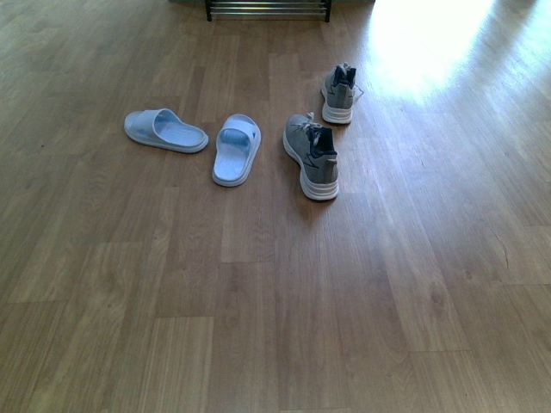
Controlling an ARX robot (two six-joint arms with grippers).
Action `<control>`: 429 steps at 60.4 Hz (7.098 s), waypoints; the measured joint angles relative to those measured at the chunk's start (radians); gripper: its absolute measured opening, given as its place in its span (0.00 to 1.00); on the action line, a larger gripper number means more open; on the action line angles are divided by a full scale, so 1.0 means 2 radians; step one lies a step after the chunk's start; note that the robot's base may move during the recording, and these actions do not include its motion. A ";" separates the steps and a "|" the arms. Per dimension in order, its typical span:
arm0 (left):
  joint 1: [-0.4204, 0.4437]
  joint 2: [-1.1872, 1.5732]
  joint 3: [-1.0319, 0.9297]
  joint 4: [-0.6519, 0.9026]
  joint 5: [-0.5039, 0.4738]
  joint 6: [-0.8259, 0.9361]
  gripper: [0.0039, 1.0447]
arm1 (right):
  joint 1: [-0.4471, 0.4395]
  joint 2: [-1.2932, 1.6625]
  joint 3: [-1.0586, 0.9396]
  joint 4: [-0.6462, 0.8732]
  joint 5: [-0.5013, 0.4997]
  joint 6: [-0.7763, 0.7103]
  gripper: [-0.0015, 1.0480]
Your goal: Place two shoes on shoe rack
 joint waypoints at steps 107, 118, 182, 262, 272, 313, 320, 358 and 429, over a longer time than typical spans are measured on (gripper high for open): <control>0.000 0.000 0.000 0.000 0.000 0.000 0.91 | 0.000 0.000 0.000 0.000 0.000 0.000 0.91; 0.000 0.000 0.000 0.000 0.000 0.000 0.91 | 0.000 0.000 0.000 0.000 0.000 0.000 0.91; 0.000 0.000 0.000 0.000 0.000 0.000 0.91 | 0.000 0.000 0.000 0.000 0.000 0.000 0.91; 0.000 0.000 0.000 0.000 0.000 0.000 0.91 | 0.000 0.000 0.000 0.000 0.000 0.000 0.91; 0.000 0.000 0.000 0.000 0.000 0.000 0.91 | 0.000 0.000 0.000 0.000 0.000 0.000 0.91; 0.000 0.000 0.000 0.000 -0.001 0.000 0.91 | 0.000 -0.001 0.000 0.000 0.000 0.000 0.91; 0.000 0.000 0.000 0.000 -0.001 0.000 0.91 | 0.000 -0.001 0.000 0.000 0.000 0.000 0.91; 0.000 0.000 0.000 0.000 0.000 0.000 0.91 | -0.011 0.010 0.003 -0.011 -0.030 0.005 0.91; 0.000 0.000 0.000 0.000 0.000 0.000 0.91 | -0.262 1.314 0.221 0.409 -0.115 -0.285 0.91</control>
